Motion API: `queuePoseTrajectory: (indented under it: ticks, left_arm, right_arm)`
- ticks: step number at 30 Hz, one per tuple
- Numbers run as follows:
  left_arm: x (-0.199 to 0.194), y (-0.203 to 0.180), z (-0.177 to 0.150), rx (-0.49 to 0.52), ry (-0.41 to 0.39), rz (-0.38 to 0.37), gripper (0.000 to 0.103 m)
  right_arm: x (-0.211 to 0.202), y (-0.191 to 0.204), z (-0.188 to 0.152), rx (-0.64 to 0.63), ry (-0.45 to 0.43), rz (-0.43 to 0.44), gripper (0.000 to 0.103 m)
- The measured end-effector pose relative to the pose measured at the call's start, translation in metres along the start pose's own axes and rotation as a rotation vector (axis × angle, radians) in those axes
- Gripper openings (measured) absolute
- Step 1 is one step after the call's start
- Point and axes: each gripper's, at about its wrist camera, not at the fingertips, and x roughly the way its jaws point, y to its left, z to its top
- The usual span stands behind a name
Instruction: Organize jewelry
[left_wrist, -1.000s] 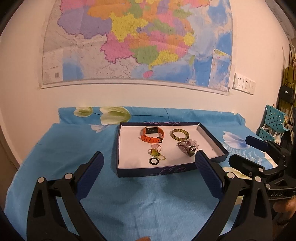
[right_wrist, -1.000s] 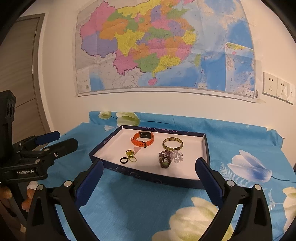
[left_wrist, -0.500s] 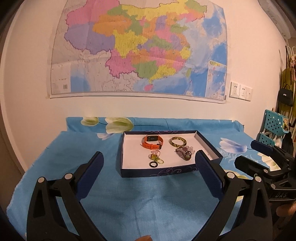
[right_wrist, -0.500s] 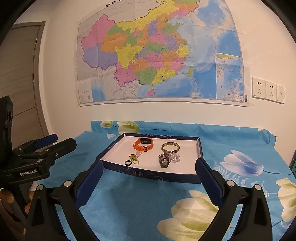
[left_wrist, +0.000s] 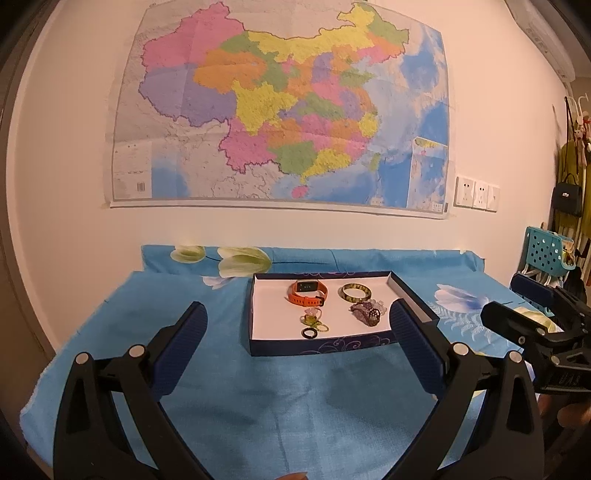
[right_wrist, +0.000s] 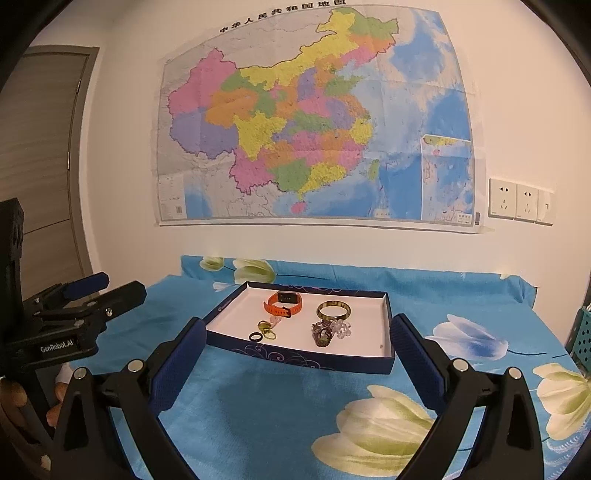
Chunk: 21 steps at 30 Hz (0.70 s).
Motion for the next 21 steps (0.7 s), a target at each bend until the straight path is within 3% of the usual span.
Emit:
queuePoseTrajectory:
  ticks: [21]
  left_arm:
    - [-0.0035,0.0002,-0.0008,0.006,-0.008,0.016,0.097]
  right_arm:
    - [0.0006,0.0012,-0.0037,0.01,0.017,-0.01,0.096]
